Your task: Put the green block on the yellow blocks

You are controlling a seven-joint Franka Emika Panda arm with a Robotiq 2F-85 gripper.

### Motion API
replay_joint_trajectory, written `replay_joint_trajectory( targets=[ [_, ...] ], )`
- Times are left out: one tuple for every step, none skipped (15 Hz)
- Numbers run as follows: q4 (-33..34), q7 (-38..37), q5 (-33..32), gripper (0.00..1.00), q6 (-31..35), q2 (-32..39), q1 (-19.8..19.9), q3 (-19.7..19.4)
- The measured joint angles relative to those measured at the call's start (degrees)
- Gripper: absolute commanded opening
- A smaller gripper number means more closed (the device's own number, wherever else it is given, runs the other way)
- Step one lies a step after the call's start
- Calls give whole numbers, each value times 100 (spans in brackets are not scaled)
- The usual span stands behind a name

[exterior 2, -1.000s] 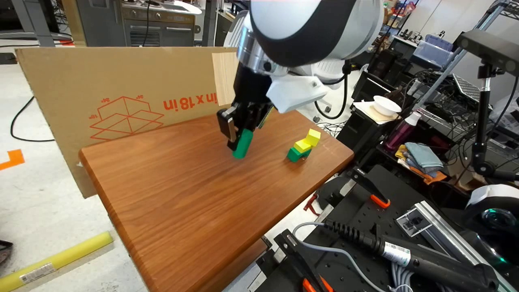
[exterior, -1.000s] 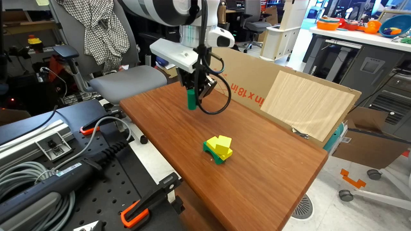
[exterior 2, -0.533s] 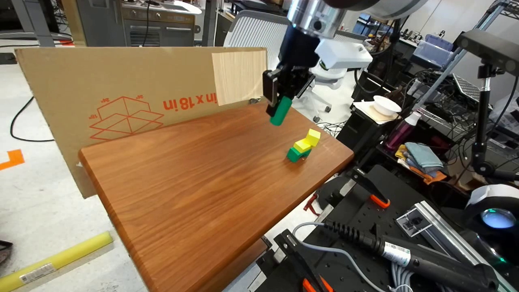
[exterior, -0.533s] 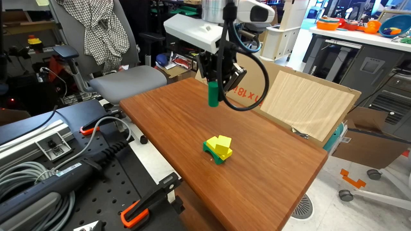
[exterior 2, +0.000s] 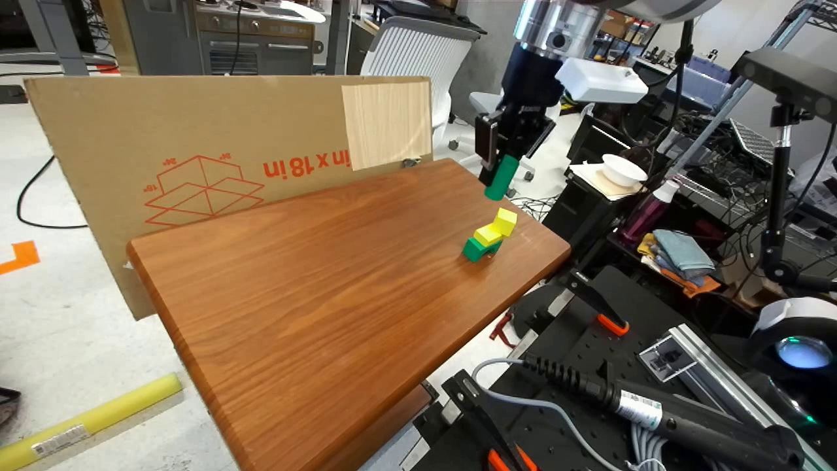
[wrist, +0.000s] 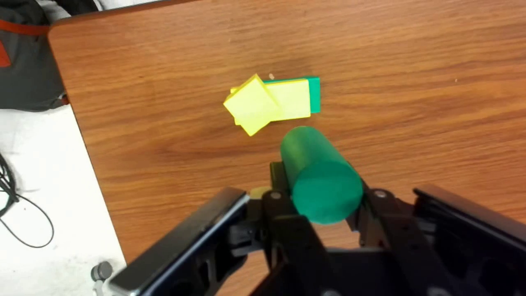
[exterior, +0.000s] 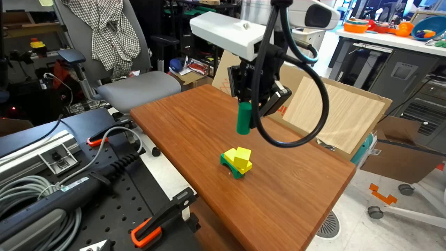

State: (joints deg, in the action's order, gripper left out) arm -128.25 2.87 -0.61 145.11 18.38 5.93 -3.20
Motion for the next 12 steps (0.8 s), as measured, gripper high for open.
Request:
replay_joint_trajectory(
  targets=[
    [-9, -44, 0, 8, 2, 1, 1, -42],
    [-16, -95, 0, 8, 7, 1, 1, -78],
    [-23, -148, 0, 8, 7, 4, 1, -110],
    [-32, -205, 0, 8, 8, 10, 2, -141],
    [-44, -258, 0, 8, 12, 22, 2, -171],
    [-59, -302, -1, 8, 12, 38, 2, -199],
    [-71, -340, -1, 8, 12, 61, 2, -224],
    [-79, -370, -1, 8, 12, 90, 2, -244],
    [-88, -400, -1, 8, 12, 120, 2, -257],
    [-100, -427, -1, 8, 12, 145, 2, -266],
    [-116, -451, -1, 8, 13, 164, 2, -272],
    [-129, -468, -1, 8, 15, 177, 2, -276]
  ],
)
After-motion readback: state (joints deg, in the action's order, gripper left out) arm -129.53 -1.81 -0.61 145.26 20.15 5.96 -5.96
